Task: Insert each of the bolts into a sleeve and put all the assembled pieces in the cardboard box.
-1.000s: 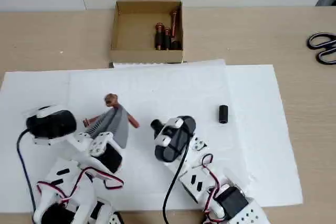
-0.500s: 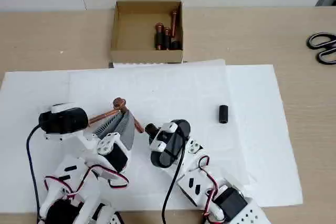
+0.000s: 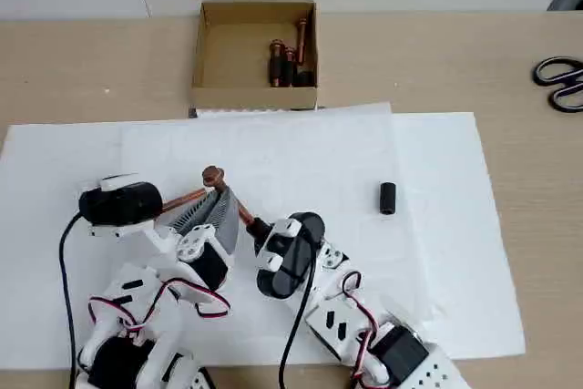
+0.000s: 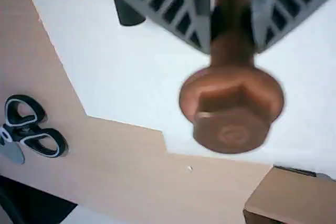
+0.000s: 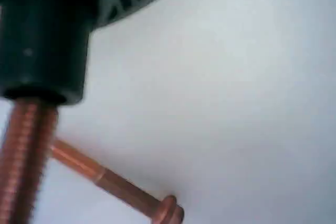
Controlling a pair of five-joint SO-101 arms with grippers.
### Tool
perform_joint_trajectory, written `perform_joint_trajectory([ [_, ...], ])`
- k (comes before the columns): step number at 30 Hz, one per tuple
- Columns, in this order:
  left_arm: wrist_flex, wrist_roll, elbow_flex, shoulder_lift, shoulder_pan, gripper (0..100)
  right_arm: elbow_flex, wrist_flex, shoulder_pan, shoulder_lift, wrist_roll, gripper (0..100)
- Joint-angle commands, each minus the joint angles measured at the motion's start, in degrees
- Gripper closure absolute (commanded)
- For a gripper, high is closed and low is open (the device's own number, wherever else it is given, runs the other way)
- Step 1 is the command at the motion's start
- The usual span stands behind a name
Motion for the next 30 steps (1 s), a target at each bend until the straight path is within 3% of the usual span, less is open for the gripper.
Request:
perform_joint_trajectory([
  [1, -1.58, -0.18, -0.04, -0.35, 0.26, 99, -3.78, -1.71, -0.4, -0.92, 0.44, 99.6],
  [18, -1.14, -0.09, -0.31, -0.26, 5.54, 99, -3.6, -1.8, -0.48, -0.92, 0.26, 99.6],
  [30, 5.98, -4.4, 1.19, -0.26, 5.19, 99, -3.96, -5.76, -0.31, -0.92, 0.7, 99.6],
])
